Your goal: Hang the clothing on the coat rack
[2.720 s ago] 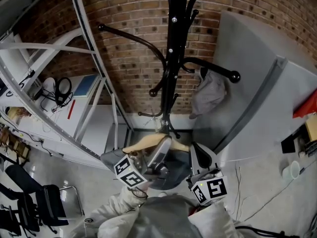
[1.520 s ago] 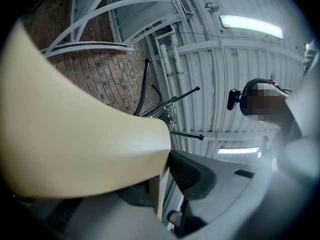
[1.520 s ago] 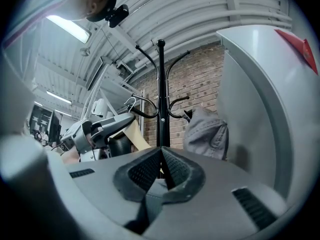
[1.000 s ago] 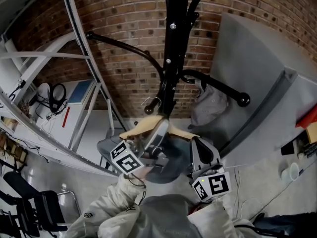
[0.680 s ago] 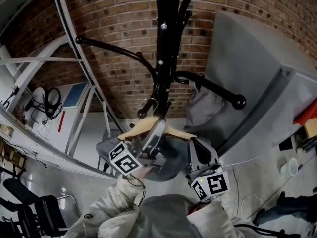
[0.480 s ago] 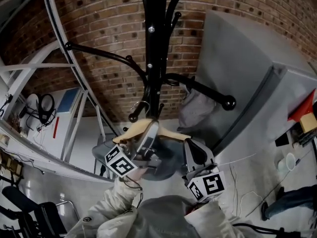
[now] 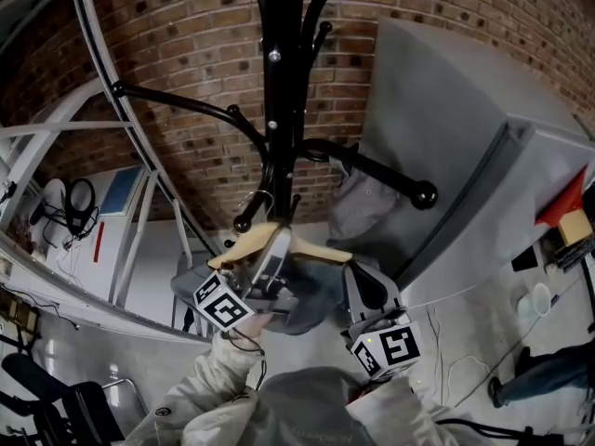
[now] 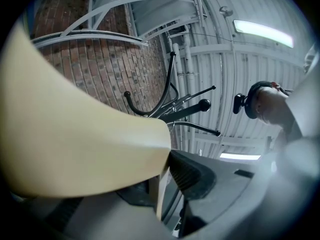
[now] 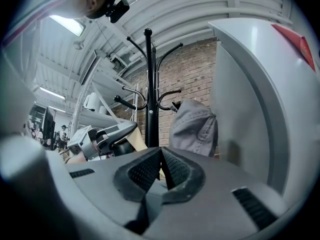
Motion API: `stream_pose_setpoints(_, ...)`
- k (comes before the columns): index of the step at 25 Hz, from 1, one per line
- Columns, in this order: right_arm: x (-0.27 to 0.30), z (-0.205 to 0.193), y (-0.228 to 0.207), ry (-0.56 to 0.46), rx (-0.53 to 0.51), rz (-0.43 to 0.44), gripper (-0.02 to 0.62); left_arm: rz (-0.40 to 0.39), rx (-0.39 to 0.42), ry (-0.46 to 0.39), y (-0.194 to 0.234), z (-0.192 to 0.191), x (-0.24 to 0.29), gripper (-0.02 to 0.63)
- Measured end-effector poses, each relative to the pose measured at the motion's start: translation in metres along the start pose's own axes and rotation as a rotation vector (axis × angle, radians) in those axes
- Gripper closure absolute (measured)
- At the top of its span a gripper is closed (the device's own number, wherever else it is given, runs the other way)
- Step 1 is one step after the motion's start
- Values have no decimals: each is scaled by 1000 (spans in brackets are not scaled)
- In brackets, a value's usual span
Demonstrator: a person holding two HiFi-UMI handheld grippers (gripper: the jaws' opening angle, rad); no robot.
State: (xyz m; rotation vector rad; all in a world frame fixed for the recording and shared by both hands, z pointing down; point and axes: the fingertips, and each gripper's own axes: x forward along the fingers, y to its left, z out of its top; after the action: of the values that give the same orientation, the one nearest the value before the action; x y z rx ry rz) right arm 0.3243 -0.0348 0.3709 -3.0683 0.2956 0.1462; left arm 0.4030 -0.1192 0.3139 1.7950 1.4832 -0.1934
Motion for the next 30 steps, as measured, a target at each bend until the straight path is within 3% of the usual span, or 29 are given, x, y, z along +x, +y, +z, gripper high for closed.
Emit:
stream_pose_setpoints(16,-6,-5,-15,17,23,23,571,30,24,-16,8,-5,3,512)
stream_pose_setpoints(30,-32,-12,-33,44,57,61,571,111,24,-95,13,-9,-1,485)
